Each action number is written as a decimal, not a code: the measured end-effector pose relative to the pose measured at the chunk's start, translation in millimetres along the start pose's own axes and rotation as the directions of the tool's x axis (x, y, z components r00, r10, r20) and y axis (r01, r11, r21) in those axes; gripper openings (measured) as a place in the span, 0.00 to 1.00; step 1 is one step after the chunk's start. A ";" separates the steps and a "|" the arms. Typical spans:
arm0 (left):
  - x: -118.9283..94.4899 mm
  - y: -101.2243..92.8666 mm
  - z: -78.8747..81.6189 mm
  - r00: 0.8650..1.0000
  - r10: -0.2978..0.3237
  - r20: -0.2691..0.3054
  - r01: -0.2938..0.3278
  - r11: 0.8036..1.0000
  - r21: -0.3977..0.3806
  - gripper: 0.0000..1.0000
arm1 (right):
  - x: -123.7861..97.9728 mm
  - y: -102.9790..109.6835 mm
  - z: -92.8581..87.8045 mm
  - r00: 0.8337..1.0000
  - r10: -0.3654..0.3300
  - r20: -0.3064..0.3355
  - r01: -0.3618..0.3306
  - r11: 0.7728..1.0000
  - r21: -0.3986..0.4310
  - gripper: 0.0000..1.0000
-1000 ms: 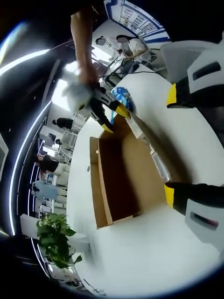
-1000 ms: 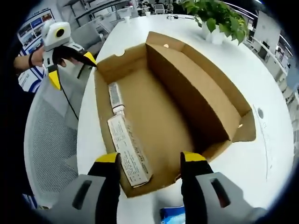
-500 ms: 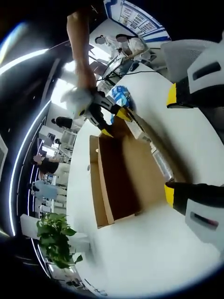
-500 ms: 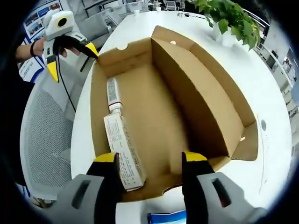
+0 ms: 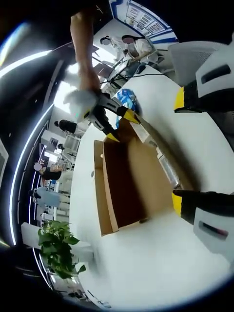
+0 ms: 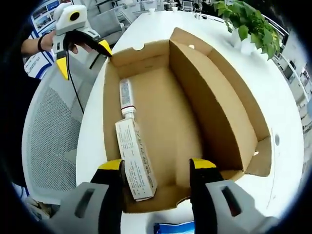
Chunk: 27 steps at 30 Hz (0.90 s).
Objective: Operate the shoe box by opening the lid, removing the specified soft item, and placing it in the target area until the item is outside and the box remains undamaged.
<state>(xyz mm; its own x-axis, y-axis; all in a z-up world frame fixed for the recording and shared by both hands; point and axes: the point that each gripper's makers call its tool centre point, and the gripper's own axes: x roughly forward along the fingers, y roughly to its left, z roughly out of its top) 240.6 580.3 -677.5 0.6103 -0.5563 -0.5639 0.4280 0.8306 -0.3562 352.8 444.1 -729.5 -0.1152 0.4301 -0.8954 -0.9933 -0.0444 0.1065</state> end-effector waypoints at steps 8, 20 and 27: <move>1.6 -2.1 1.0 1.000 -0.004 0.002 0.004 1.000 0.000 0.65 | 10.0 11.2 5.0 0.996 0.065 -0.061 -0.069 0.995 -0.068 0.46; -2.5 1.5 4.7 1.000 0.007 0.012 -0.007 1.000 -0.001 0.65 | 1.9 -1.9 -0.1 0.996 0.009 -0.088 -0.016 0.996 -0.090 0.49; -0.1 -0.7 4.0 1.000 0.001 0.009 -0.001 1.000 0.000 0.65 | 6.5 11.3 7.4 0.995 0.048 -0.085 -0.057 0.993 -0.107 0.49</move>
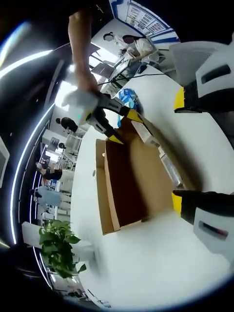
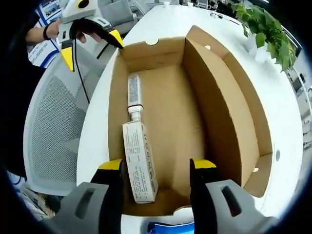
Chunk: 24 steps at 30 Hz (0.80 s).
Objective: Operate the shoe box by opening the lid, removing the specified soft item, and placing it in the target area until the item is outside and the box remains undamaged.
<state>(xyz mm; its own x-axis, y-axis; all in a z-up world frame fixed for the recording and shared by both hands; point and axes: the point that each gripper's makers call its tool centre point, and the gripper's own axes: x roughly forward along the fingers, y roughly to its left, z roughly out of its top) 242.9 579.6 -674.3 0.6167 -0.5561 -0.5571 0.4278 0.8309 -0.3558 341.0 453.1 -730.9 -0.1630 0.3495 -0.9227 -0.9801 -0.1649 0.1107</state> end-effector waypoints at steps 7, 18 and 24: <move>2.2 -4.2 4.2 1.000 -0.007 0.005 0.007 1.000 0.006 0.65 | 17.1 0.4 -5.4 0.996 -0.030 -0.089 0.023 0.996 -0.081 0.43; -4.6 2.5 2.8 1.000 0.007 0.011 -0.007 1.000 -0.003 0.65 | 41.1 2.4 -19.7 0.981 -0.059 -0.187 0.034 0.991 -0.132 0.27; -4.4 3.6 2.2 1.000 0.009 0.012 -0.009 1.000 -0.010 0.65 | 37.7 7.9 -19.3 0.985 -0.044 -0.168 0.027 0.995 -0.101 0.19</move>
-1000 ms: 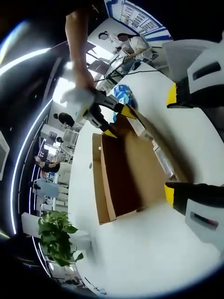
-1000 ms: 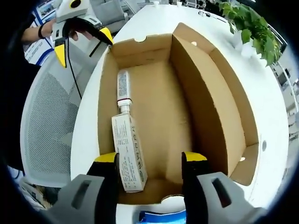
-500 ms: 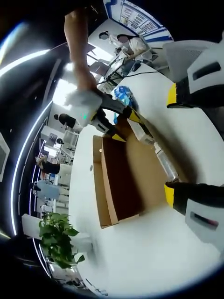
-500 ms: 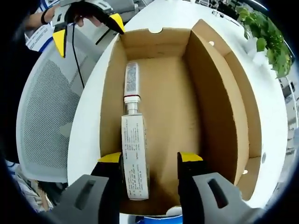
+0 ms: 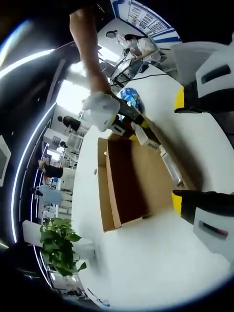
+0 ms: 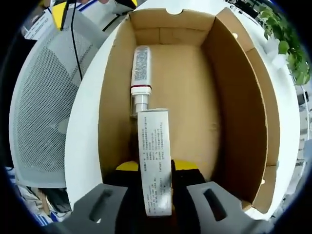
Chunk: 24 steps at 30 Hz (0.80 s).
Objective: Operate the shoe box by opening the lid, removing the specified soft item, and placing it in the target area until the item is outside and the box remains undamaged.
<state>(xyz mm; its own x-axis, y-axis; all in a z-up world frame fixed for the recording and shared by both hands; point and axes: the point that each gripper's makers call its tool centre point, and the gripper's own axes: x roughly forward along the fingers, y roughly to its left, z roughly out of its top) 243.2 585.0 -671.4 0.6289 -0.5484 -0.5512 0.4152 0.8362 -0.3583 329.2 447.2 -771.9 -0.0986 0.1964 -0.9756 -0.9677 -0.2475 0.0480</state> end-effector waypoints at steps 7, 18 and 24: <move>1.7 -3.0 3.8 1.000 -0.006 0.006 0.006 1.000 0.006 0.65 | -4.4 -2.7 1.2 0.999 -0.027 0.017 0.027 1.000 0.005 0.18; -0.2 -1.7 1.8 1.000 0.000 0.006 0.000 1.000 0.002 0.65 | -28.4 -14.6 13.2 0.991 -0.088 0.104 0.078 0.992 0.098 0.18; -0.5 -2.5 5.3 1.000 0.000 0.015 0.000 1.000 0.005 0.65 | -44.5 -15.5 20.0 0.985 -0.118 0.130 0.103 0.988 0.113 0.18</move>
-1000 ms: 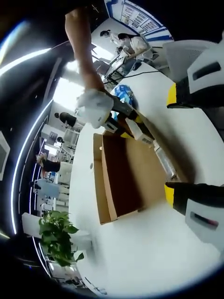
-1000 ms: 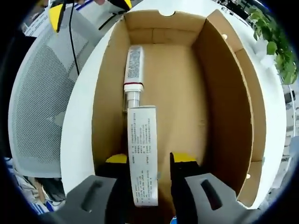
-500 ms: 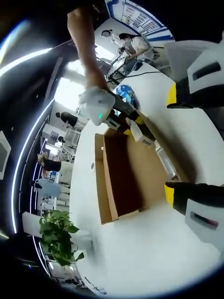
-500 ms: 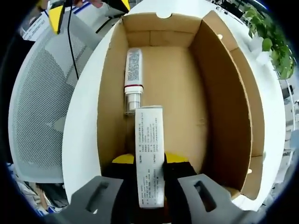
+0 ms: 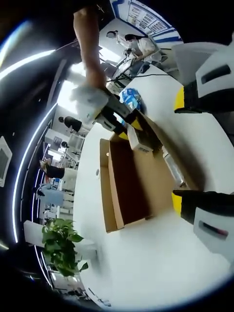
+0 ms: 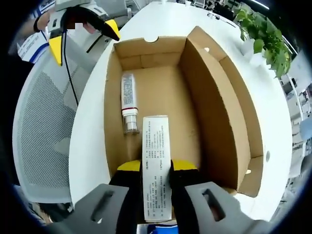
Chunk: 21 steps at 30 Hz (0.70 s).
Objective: Operate the shoe box by opening the lid, removing the specified soft item, and placing it in the target area until the item is outside and the box remains undamaged.
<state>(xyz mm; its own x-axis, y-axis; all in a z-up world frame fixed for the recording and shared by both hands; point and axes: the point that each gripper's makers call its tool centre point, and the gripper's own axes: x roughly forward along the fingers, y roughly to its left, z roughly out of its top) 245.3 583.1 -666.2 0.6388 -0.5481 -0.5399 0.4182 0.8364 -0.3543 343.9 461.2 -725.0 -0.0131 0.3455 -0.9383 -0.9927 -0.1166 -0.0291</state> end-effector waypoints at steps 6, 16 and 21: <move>1.3 -2.1 1.0 1.000 -0.004 0.004 0.004 1.000 0.004 0.65 | -16.4 -3.4 5.3 0.999 -0.036 0.031 0.035 0.999 0.013 0.18; 4.3 -9.7 2.7 1.000 -0.018 0.003 0.018 1.000 0.014 0.65 | -44.5 -1.8 16.3 0.991 -0.092 0.094 0.090 0.996 0.020 0.18; 4.8 -12.3 3.8 1.000 -0.022 0.003 0.022 1.000 0.018 0.65 | -59.1 0.7 19.0 0.985 -0.121 0.120 0.119 0.993 0.025 0.18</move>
<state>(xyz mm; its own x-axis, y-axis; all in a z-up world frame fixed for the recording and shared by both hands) 245.7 570.2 -661.5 0.6315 -0.5666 -0.5293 0.4441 0.8239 -0.3521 341.8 458.4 -663.0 0.0932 0.4665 -0.8796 -0.9899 -0.0513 -0.1321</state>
